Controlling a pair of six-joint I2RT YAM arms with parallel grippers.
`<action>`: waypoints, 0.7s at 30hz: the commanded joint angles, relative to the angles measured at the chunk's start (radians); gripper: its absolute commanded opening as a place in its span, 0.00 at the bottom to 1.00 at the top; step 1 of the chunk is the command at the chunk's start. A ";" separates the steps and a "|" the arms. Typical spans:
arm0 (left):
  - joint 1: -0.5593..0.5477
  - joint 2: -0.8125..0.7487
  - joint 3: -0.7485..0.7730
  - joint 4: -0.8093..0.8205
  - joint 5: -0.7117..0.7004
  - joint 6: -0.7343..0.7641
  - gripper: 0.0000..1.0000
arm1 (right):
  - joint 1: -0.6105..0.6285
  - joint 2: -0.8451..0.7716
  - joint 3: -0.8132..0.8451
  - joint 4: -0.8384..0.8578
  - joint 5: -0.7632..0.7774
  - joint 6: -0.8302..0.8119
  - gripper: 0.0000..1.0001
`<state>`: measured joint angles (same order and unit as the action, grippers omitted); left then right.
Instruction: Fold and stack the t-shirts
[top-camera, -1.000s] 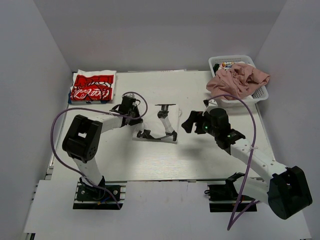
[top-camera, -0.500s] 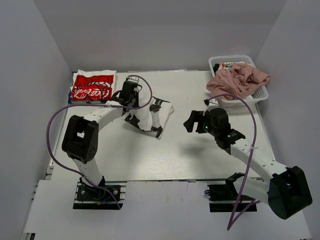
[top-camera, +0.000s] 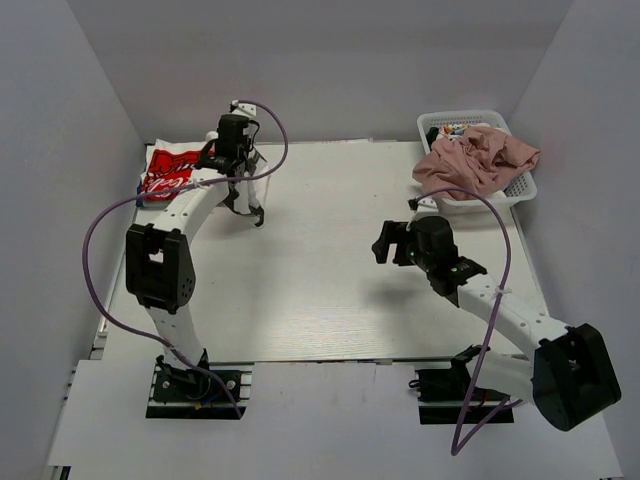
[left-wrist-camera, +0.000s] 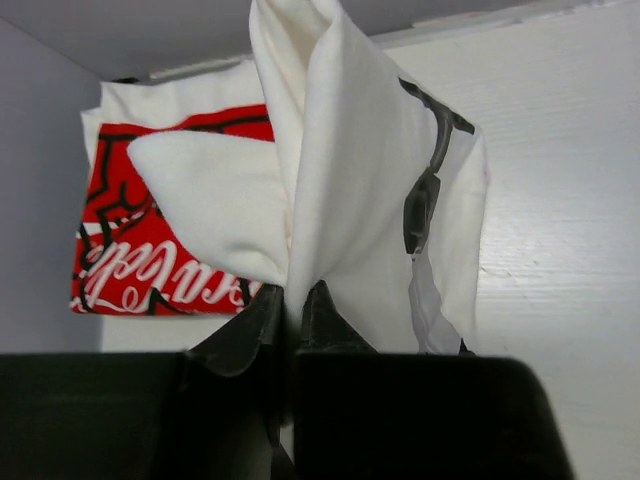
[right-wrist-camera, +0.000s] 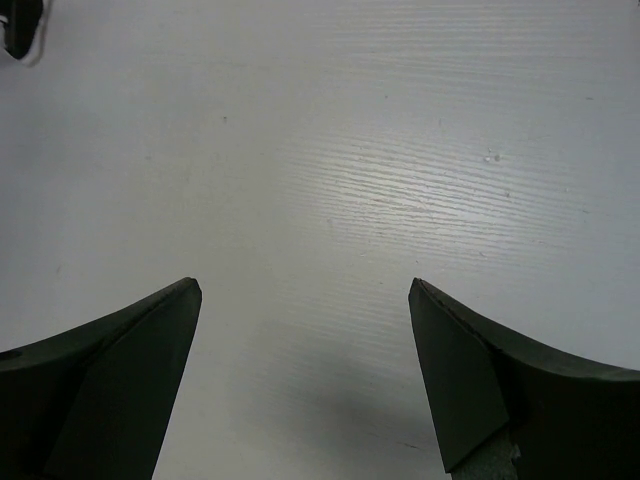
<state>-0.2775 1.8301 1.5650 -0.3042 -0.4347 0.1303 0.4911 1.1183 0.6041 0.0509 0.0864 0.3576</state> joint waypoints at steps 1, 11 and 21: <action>0.034 0.041 0.121 -0.009 -0.024 0.115 0.00 | -0.002 0.027 0.036 0.035 0.029 -0.026 0.90; 0.122 0.184 0.462 -0.136 0.053 0.203 0.00 | -0.003 0.147 0.088 0.047 -0.065 -0.020 0.90; 0.195 0.186 0.534 -0.193 0.157 0.181 0.00 | 0.000 0.170 0.108 0.064 -0.109 -0.008 0.90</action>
<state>-0.1066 2.0727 2.0819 -0.4950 -0.3340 0.3141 0.4911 1.2800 0.6685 0.0738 -0.0036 0.3550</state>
